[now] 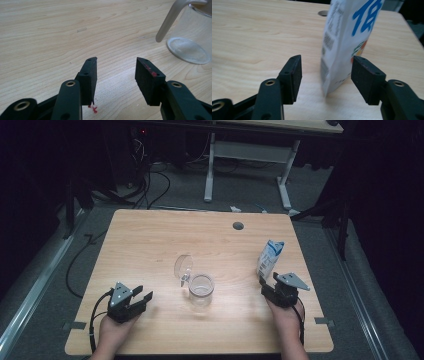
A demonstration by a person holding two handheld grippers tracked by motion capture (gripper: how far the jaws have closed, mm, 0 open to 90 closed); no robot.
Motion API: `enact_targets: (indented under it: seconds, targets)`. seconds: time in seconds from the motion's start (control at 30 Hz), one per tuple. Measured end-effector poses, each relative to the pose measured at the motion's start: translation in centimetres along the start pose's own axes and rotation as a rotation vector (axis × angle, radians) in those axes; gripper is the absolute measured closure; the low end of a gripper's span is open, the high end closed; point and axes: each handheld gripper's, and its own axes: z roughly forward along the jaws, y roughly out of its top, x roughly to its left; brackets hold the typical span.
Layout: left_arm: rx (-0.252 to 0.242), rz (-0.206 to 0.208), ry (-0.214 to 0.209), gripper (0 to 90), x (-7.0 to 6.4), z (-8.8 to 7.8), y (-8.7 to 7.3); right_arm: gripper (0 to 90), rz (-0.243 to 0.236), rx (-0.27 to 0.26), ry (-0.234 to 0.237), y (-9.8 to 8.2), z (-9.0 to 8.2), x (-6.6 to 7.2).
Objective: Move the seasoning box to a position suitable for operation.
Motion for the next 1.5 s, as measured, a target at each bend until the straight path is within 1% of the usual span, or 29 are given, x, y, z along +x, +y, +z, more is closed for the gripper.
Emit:
enact_targets:
  seconds: [0.1,0.23,0.27,0.3,0.4,0.5,0.53,0.6,0.67,0.7,0.73,0.8,0.93,1.03,1.1,1.17,1.23,1.27,1.4,1.43,1.47,1.5]
  targets:
    - [-0.001,0.003,-0.003,52.6,-0.1,0.0,0.0,40.0,0.013,-0.002,-0.030,0.8,0.6,-0.4]
    - [0.002,0.010,-0.008,52.6,-0.1,0.2,-0.1,38.1,0.023,-0.002,-0.054,1.5,1.3,-0.7]
    - [0.003,0.014,-0.003,52.6,-0.1,0.2,-0.1,38.1,0.028,0.000,-0.063,1.6,1.5,-0.8]
    - [0.003,0.011,-0.009,52.7,-0.1,0.2,-0.1,38.1,0.028,-0.001,-0.070,1.7,1.6,-0.8]
    - [0.004,0.012,-0.011,52.7,-0.1,0.3,-0.1,37.5,0.042,-0.008,-0.066,2.0,2.0,-0.9]
    - [0.005,0.014,-0.012,52.7,-0.1,0.3,-0.1,38.5,0.051,-0.015,-0.076,2.4,2.3,-0.7]
    - [0.004,0.015,-0.013,52.7,-0.1,0.3,-0.1,40.3,0.058,-0.026,-0.082,2.4,2.4,-0.6]
    - [0.000,0.016,-0.011,52.7,-0.1,0.3,-0.1,42.3,0.060,-0.028,-0.098,2.5,2.6,-0.7]
    - [0.001,0.016,-0.009,52.7,0.0,0.3,-0.1,45.9,0.066,-0.023,-0.098,2.6,2.9,-0.9]
    - [0.000,0.014,-0.010,52.7,0.0,0.3,-0.1,47.3,0.081,-0.023,-0.099,2.6,2.9,-1.0]
    - [0.000,0.013,-0.010,52.7,0.0,0.3,-0.1,48.6,0.084,-0.023,-0.099,2.7,3.0,-1.1]
    - [0.002,0.014,-0.010,52.7,0.0,0.3,-0.2,51.7,0.082,-0.027,-0.099,2.7,3.0,-1.1]
    - [0.001,0.018,-0.011,52.8,-0.1,0.3,-0.2,63.6,0.072,-0.040,-0.102,2.6,2.7,-1.0]
    - [0.003,0.022,-0.013,52.8,-0.2,0.3,-0.2,70.5,0.059,-0.044,-0.101,2.7,2.5,-1.0]
    - [0.002,0.025,-0.014,52.7,-0.2,0.3,-0.2,74.5,0.061,-0.045,-0.098,2.8,2.4,-1.1]
    - [0.003,0.026,-0.014,52.7,-0.2,0.3,-0.2,77.3,0.064,-0.048,-0.103,2.8,2.3,-1.2]
    - [0.002,0.026,-0.014,52.8,-0.2,0.3,-0.2,79.2,0.060,-0.047,-0.103,2.8,2.3,-1.2]
    - [0.002,0.026,-0.014,52.7,-0.2,0.3,-0.2,79.8,0.053,-0.049,-0.110,2.8,2.3,-1.2]
    - [0.001,0.027,-0.014,52.7,-0.2,0.3,-0.2,79.4,0.060,-0.056,-0.111,2.8,2.4,-1.3]
    - [0.002,0.027,-0.014,52.8,-0.2,0.3,-0.2,76.7,0.065,-0.060,-0.113,2.8,2.4,-1.2]
    - [0.002,0.026,-0.014,52.7,-0.2,0.3,-0.2,71.1,0.076,-0.063,-0.122,2.8,2.5,-1.2]
    - [0.002,0.026,-0.014,52.7,-0.2,0.3,-0.2,69.9,0.089,-0.061,-0.125,2.8,2.6,-1.3]
